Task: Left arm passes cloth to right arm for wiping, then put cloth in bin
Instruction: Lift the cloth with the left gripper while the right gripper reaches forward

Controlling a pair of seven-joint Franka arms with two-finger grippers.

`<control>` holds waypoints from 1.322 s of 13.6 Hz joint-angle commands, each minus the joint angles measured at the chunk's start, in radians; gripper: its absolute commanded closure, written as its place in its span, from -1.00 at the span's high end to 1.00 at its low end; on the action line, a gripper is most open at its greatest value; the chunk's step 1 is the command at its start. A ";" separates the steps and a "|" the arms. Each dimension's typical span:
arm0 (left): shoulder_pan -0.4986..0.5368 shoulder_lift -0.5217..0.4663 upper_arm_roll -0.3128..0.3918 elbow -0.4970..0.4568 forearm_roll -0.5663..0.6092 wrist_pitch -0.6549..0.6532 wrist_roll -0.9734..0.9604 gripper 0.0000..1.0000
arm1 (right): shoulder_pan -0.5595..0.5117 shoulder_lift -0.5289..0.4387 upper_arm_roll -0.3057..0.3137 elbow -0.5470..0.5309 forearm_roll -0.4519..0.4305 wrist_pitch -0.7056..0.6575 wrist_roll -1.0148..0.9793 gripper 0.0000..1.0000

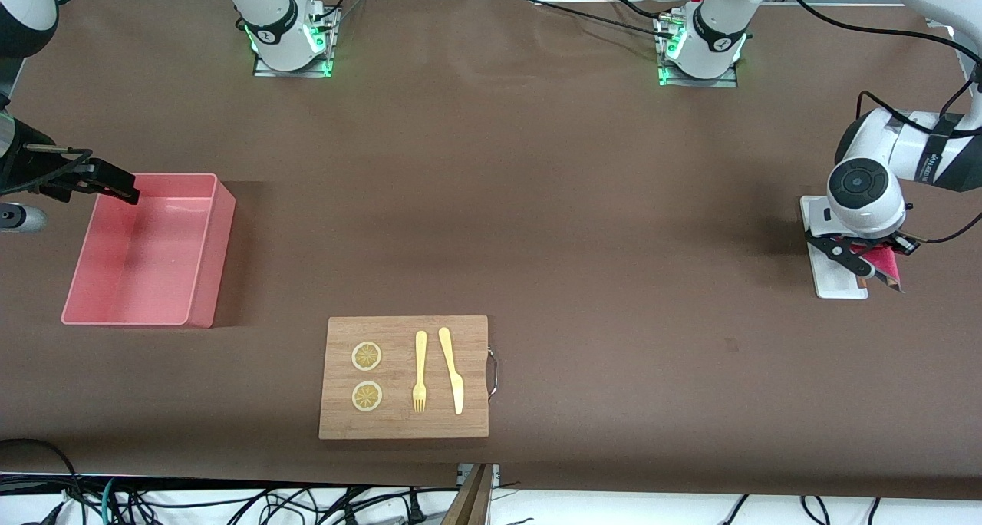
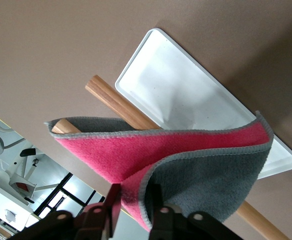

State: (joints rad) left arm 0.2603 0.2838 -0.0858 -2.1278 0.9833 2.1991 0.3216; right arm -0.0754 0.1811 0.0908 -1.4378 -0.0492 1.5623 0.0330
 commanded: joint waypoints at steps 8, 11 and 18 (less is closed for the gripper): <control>0.004 -0.057 -0.009 0.072 -0.094 -0.073 0.132 -1.00 | 0.017 0.029 0.004 -0.015 -0.020 -0.010 0.007 1.00; -0.003 -0.068 -0.067 0.207 -0.248 -0.331 0.188 -1.00 | 0.019 0.041 0.004 -0.016 0.029 -0.007 0.072 1.00; -0.007 -0.061 -0.238 0.583 -0.496 -0.881 0.148 -1.00 | 0.029 0.168 0.053 -0.021 0.282 0.096 0.517 1.00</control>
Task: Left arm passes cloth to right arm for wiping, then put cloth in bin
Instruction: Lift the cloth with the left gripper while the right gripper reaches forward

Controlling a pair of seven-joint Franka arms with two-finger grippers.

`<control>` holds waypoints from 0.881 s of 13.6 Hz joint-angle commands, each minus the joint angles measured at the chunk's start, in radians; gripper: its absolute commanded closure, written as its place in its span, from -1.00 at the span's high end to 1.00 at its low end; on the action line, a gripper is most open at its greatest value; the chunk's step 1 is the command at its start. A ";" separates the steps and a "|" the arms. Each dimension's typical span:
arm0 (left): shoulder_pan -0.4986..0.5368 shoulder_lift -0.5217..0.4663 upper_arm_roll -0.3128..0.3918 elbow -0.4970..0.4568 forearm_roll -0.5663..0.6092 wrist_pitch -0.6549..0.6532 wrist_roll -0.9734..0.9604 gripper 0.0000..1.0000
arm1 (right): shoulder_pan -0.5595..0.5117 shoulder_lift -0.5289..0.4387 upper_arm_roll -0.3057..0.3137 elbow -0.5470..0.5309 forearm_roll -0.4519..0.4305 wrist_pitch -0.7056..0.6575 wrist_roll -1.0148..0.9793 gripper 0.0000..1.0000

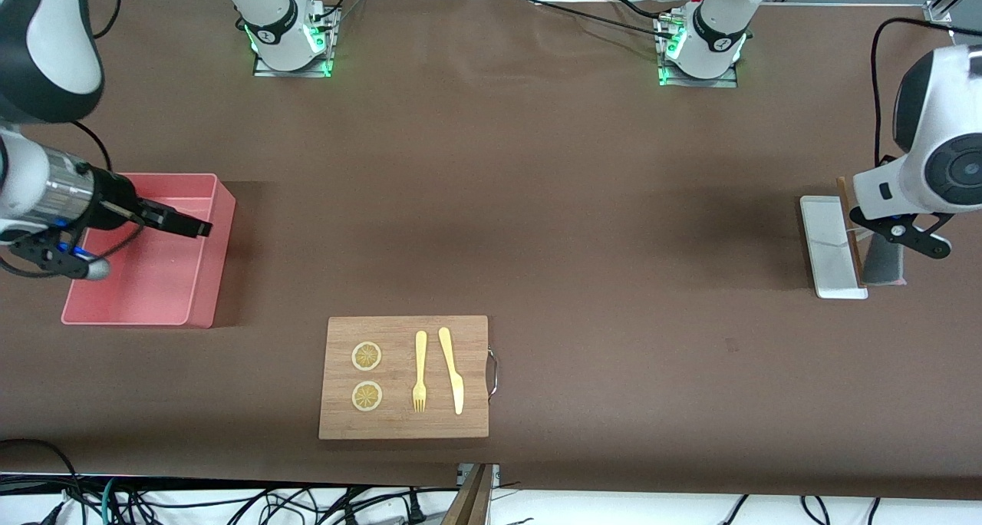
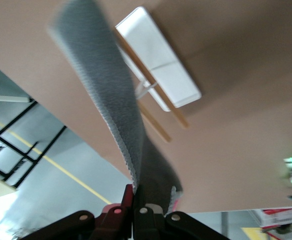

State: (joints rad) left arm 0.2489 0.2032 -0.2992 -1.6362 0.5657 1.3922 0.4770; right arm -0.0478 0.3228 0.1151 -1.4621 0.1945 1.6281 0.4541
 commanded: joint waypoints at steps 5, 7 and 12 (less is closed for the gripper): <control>-0.040 0.021 -0.037 0.174 -0.500 -0.094 -0.284 -1.00 | 0.011 0.113 0.162 0.003 0.085 0.206 0.383 1.00; -0.112 0.022 -0.035 0.174 -0.646 -0.088 -0.526 -1.00 | 0.019 0.145 0.205 0.003 0.085 0.262 0.490 1.00; -0.290 0.079 -0.032 0.237 -0.734 -0.045 -1.076 -1.00 | 0.062 0.220 0.281 0.003 0.085 0.433 0.746 1.00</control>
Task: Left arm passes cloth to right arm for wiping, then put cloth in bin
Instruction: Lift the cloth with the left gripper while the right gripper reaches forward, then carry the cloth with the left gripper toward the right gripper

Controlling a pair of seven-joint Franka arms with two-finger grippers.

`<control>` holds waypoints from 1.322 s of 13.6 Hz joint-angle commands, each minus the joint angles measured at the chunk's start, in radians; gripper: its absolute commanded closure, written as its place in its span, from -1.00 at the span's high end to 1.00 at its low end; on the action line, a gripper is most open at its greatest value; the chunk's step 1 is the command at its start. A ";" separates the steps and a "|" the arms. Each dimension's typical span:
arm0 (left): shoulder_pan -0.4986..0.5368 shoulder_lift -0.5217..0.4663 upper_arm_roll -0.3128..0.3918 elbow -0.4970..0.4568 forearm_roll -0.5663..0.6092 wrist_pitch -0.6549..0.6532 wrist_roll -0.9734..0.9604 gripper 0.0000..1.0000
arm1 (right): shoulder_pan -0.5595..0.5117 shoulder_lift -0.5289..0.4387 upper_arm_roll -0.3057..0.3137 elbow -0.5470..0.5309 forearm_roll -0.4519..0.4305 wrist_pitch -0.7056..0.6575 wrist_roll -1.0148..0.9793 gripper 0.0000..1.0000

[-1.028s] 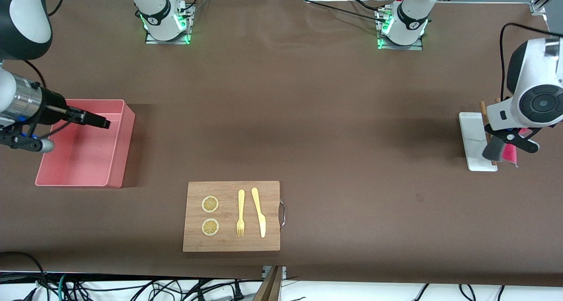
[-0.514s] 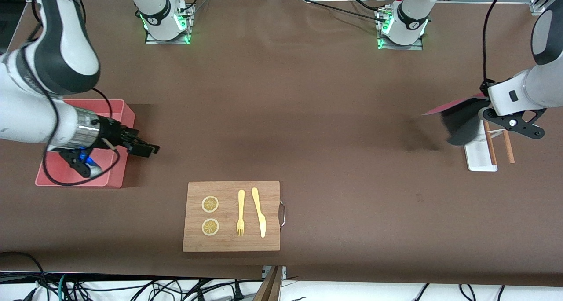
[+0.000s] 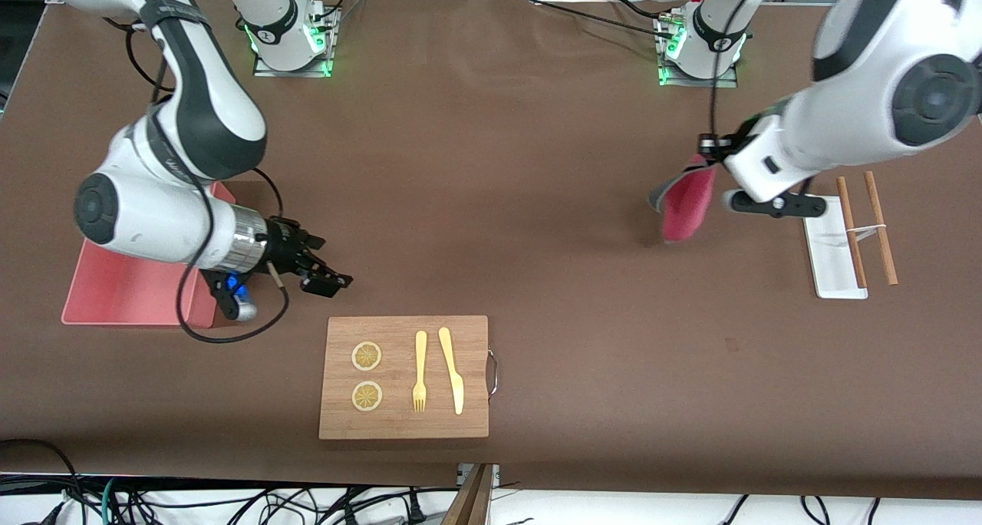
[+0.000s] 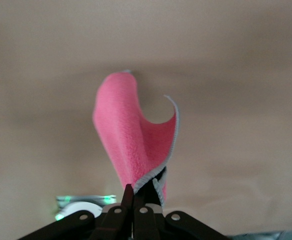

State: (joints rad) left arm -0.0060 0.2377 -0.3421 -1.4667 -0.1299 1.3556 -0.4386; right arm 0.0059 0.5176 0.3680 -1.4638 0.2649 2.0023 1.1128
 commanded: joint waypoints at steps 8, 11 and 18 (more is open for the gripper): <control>-0.074 0.077 0.011 0.097 -0.305 0.204 -0.816 -1.00 | 0.138 0.151 0.071 0.005 0.011 0.389 0.312 1.00; -0.109 0.092 0.011 0.097 -0.367 0.279 -0.885 -1.00 | 0.184 0.185 0.072 0.007 0.010 0.482 0.390 1.00; -0.202 0.143 0.011 0.098 -0.479 0.444 -0.896 -1.00 | 0.221 0.188 0.135 0.007 0.011 0.495 0.487 1.00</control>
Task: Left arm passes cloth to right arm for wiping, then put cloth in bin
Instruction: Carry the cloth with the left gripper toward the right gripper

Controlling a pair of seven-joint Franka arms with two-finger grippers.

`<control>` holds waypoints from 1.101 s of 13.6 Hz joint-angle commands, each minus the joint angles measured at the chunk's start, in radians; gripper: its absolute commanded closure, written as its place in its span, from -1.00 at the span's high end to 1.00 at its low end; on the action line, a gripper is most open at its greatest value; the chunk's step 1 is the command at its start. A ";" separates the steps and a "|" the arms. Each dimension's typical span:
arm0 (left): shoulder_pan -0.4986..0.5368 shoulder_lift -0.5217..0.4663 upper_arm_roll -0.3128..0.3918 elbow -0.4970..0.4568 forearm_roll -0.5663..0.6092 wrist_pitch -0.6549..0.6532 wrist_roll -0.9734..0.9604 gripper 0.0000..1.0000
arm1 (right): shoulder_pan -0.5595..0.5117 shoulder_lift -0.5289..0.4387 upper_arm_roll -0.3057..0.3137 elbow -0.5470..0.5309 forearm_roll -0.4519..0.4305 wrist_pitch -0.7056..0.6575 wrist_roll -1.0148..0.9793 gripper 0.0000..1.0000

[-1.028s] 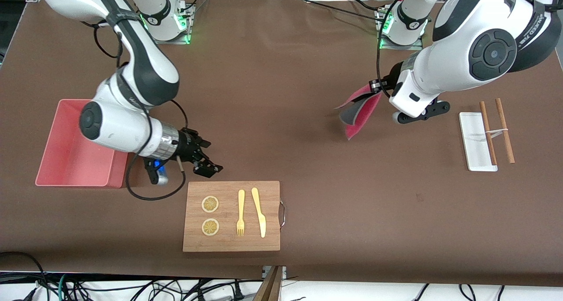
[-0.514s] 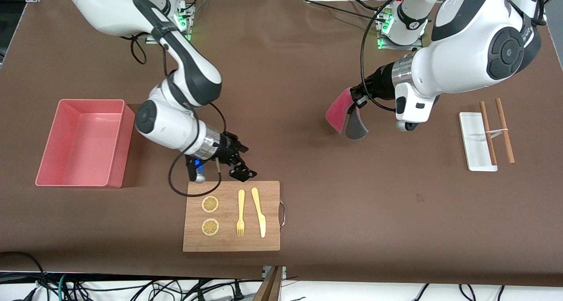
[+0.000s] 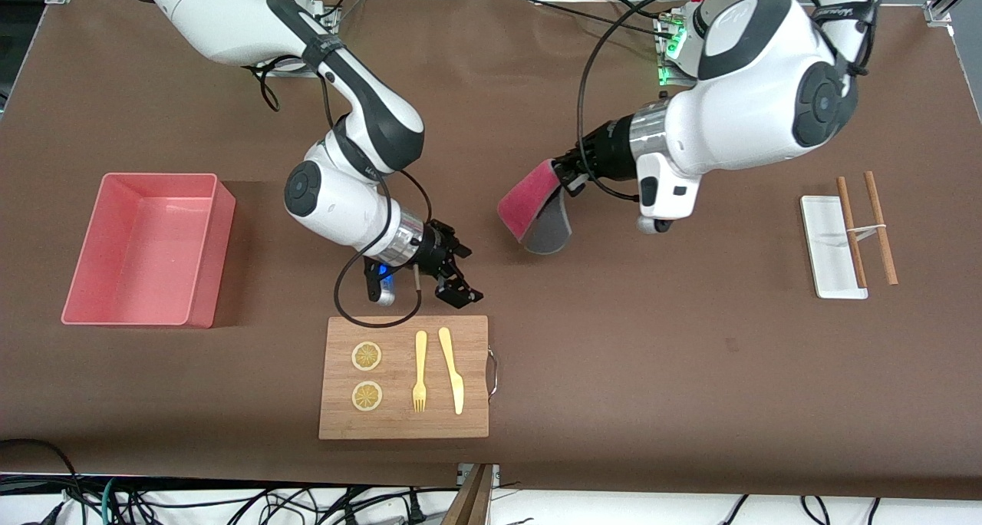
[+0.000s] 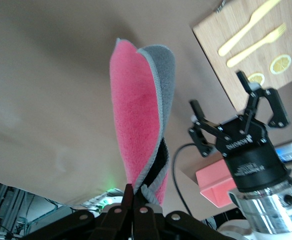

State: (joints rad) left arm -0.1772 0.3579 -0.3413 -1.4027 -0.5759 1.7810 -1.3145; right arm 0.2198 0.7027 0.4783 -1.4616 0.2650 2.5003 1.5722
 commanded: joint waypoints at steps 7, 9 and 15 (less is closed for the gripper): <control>-0.045 0.035 0.008 0.036 -0.093 0.032 -0.003 -1.00 | -0.008 -0.022 0.037 0.013 -0.039 -0.184 0.025 1.00; -0.042 0.036 0.008 0.037 -0.093 0.034 0.008 -1.00 | -0.026 -0.049 0.034 0.014 -0.044 -0.213 0.016 1.00; -0.039 0.035 0.010 0.036 -0.093 0.032 0.012 -1.00 | -0.076 -0.080 0.068 0.001 -0.061 -0.374 -0.011 1.00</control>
State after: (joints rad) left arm -0.2102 0.3782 -0.3391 -1.3943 -0.6458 1.8147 -1.3134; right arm 0.1427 0.6294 0.5128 -1.4372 0.2105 2.1435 1.5556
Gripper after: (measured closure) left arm 0.982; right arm 0.000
